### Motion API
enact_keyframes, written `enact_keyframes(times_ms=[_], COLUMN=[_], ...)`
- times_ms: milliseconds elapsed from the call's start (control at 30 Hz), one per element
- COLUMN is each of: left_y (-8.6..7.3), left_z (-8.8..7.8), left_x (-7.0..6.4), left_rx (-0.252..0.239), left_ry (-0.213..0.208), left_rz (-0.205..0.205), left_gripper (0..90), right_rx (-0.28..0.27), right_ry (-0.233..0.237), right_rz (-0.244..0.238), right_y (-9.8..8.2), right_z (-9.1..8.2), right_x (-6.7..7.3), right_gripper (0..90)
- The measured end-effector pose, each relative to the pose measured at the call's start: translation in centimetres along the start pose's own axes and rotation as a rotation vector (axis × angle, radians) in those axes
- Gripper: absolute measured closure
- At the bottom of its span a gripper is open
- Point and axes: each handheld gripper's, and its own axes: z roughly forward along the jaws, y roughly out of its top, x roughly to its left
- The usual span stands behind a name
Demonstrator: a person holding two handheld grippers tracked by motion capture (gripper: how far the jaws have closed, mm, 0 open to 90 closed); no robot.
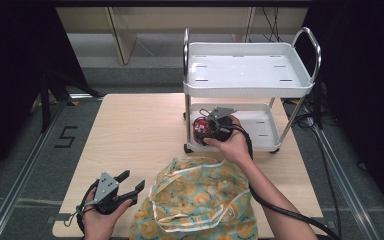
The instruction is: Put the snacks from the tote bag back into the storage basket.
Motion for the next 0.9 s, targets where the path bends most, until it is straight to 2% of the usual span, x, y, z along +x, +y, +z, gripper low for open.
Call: enact_keyframes(times_ms=[67, 200, 300, 433, 467, 533, 633, 700, 833, 867, 900], left_y=[-0.02, -0.02, -0.02, -0.01, -0.01, -0.03, -0.01, -0.03, -0.02, -0.07, -0.04], left_z=[0.04, 0.05, 0.06, 0.06, 0.07, 0.06, 0.06, 0.07, 0.08, 0.13, 0.10], left_x=[0.04, 0.04, 0.05, 0.06, 0.07, 0.05, 0.06, 0.02, 0.04, -0.05, 0.02], left_rx=[-0.004, -0.003, -0.003, -0.003, -0.004, -0.003, -0.003, -0.003, -0.003, -0.004, -0.003], left_ry=[-0.002, -0.002, -0.004, -0.006, -0.006, -0.004, -0.006, -0.004, -0.005, -0.007, -0.006], left_rz=[-0.002, -0.002, 0.002, 0.005, 0.005, 0.001, 0.005, 0.001, 0.002, -0.018, -0.003], left_gripper=[34.4, 34.4, 34.3, 34.4, 34.4, 34.4, 34.4, 34.4, 34.3, 34.3, 34.3], right_rx=[0.004, 0.005, 0.016, 0.021, 0.019, 0.025, 0.028, 0.033, 0.032, 0.034, 0.035], right_ry=[0.006, 0.016, 0.016, 0.025, 0.039, 0.024, 0.028, 0.026, 0.027, 0.025, 0.028], right_rz=[0.008, -0.014, 0.008, -0.009, -0.015, -0.011, -0.013, 0.005, -0.007, -0.004, 0.000], right_y=[-0.04, -0.12, -0.21, -0.26, -0.26, -0.35, -0.44, -0.49, -0.59, -0.63, -0.66], right_z=[0.01, 0.21, 0.20, 0.36, 0.41, 0.47, 0.56, 0.56, 0.69, 0.72, 0.76], right_x=[0.03, -0.09, 0.00, -0.05, -0.08, -0.05, -0.13, -0.06, -0.22, -0.25, -0.25], right_gripper=[26.0, 26.0, 26.0, 26.0, 26.0, 26.0, 26.0, 26.0, 26.0, 26.0, 26.0])
